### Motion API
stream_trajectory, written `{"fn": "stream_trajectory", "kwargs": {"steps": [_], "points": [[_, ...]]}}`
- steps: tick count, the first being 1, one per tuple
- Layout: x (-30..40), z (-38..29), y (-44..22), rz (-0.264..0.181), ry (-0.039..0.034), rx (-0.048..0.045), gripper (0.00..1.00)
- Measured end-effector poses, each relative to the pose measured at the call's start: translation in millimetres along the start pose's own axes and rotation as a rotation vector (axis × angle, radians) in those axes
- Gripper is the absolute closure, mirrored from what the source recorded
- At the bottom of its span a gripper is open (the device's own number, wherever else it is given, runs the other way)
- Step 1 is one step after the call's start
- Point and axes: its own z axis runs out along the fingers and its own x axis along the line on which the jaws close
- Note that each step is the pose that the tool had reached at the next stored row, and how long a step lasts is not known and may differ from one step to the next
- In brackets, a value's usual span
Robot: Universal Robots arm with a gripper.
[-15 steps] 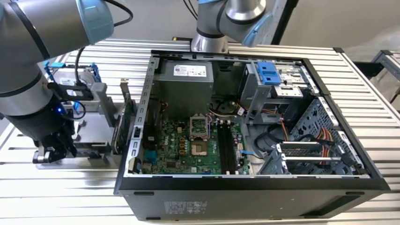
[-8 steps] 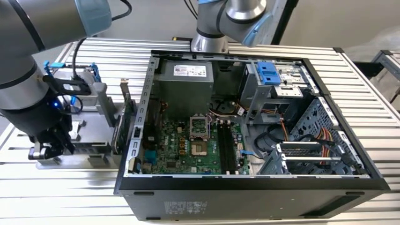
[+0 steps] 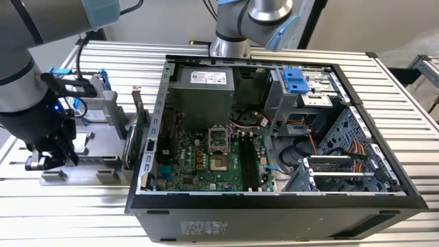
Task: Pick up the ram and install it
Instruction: 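Pick up the ram and move it above insertion slot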
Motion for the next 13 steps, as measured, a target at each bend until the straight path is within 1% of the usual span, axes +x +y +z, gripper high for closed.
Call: {"fn": "stream_trajectory", "kwargs": {"steps": [4,13], "points": [[0.0,-7.1,0.1,0.0,0.0001,0.0,1.0],[-0.1,-19.9,0.3,0.0,0.0007,-0.0001,1.0]]}}
